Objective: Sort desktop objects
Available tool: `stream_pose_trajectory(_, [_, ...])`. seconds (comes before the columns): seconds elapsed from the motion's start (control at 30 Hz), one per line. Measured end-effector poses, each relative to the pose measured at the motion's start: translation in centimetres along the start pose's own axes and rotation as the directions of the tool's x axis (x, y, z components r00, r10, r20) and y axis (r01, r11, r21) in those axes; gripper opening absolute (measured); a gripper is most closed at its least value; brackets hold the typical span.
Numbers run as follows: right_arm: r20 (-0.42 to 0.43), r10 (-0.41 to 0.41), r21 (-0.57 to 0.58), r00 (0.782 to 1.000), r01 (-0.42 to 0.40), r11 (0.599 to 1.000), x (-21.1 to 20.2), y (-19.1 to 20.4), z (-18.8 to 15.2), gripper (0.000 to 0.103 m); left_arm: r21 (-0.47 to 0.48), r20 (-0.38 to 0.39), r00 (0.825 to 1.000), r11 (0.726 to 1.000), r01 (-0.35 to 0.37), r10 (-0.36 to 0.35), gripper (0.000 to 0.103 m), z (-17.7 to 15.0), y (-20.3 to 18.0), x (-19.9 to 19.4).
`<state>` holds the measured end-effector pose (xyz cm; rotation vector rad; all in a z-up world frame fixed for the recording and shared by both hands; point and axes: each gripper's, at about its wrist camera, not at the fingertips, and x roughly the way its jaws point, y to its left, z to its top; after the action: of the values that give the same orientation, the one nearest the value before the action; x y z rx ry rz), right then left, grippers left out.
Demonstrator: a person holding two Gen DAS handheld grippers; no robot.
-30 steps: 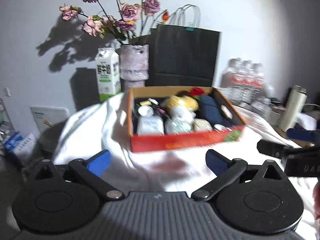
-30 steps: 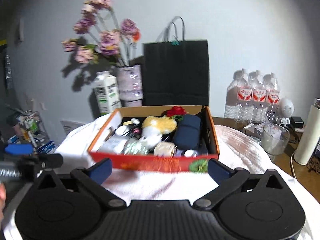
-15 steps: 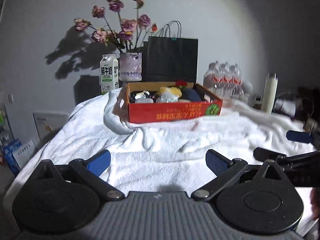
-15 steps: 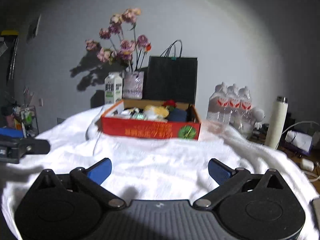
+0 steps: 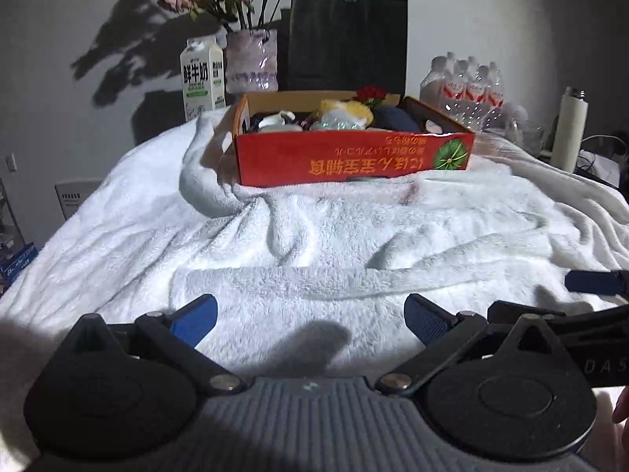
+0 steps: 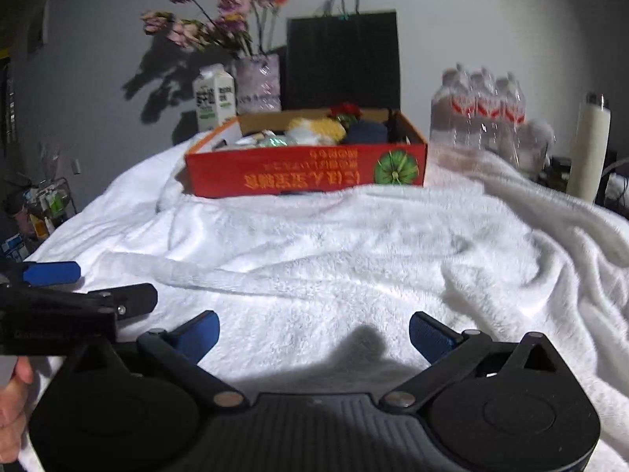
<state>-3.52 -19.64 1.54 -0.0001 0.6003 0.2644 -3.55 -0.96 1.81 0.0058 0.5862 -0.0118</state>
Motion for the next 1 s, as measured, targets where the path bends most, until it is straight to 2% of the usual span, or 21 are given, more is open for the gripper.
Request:
stream_pose_trajectory(0.13, [-0.071, -0.048, 0.042, 0.996, 0.051, 0.998, 2.3, -1.0, 0.6, 0.103, -0.025, -0.042, 0.999, 0.999, 0.022, -0.023, 0.103, 0.3, 0.1, 2.1])
stream_pose_trajectory(0.27, [-0.056, -0.062, -0.004, 0.996, 0.062, 0.998, 2.9, -1.4, 0.6, 0.103, -0.006, -0.094, 0.995, 0.999, 0.036, -0.037, 0.103, 0.0, -0.4, 3.3])
stream_pose_trajectory(1.0, [-0.080, -0.067, -0.027, 0.994, 0.065, 0.997, 3.3, -1.2, 0.6, 0.103, -0.024, -0.101, 0.995, 0.999, 0.022, -0.024, 0.103, 0.1, -0.3, 3.6])
